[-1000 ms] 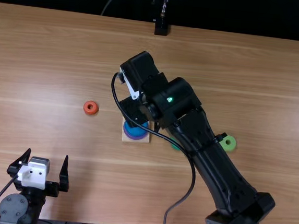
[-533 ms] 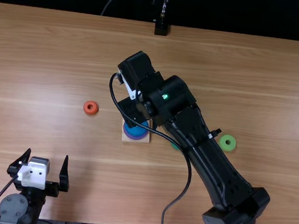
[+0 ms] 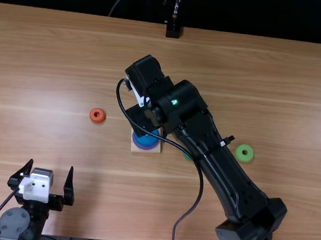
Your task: Build the Hanoi tower: stack the rings onto the peg from bottom to top in this color order: purple, dark blue, light blue, dark green, light green, yellow, orange.
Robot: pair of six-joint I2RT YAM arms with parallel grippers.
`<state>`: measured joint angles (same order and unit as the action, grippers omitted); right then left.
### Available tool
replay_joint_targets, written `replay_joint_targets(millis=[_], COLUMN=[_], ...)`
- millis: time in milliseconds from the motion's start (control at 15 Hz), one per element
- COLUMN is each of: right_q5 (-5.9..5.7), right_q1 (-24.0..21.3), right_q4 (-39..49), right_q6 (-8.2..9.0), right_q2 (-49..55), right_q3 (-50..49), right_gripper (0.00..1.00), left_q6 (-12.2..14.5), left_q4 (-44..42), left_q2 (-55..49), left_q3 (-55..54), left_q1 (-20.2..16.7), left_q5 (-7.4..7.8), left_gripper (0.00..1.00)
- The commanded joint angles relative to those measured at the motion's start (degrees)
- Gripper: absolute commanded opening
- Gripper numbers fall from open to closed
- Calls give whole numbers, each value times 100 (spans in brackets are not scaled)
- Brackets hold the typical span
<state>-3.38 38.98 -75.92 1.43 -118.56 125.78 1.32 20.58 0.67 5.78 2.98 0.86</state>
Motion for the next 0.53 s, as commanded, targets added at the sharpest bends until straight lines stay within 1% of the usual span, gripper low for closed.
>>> replay_joint_targets(millis=[0,467], right_q5=[32,21], right_q1=[4,-13], right_q4=[-8,3], right_q6=[26,15], right_q2=[-97,-106], right_q3=[-27,-334], right_gripper=[0,0], left_q6=[47,47], left_q4=[495,495], left_q2=[-67,-67], left_q3=[-578,-578], left_q1=[-43,-43], left_q5=[93,93], left_gripper=[100,100])
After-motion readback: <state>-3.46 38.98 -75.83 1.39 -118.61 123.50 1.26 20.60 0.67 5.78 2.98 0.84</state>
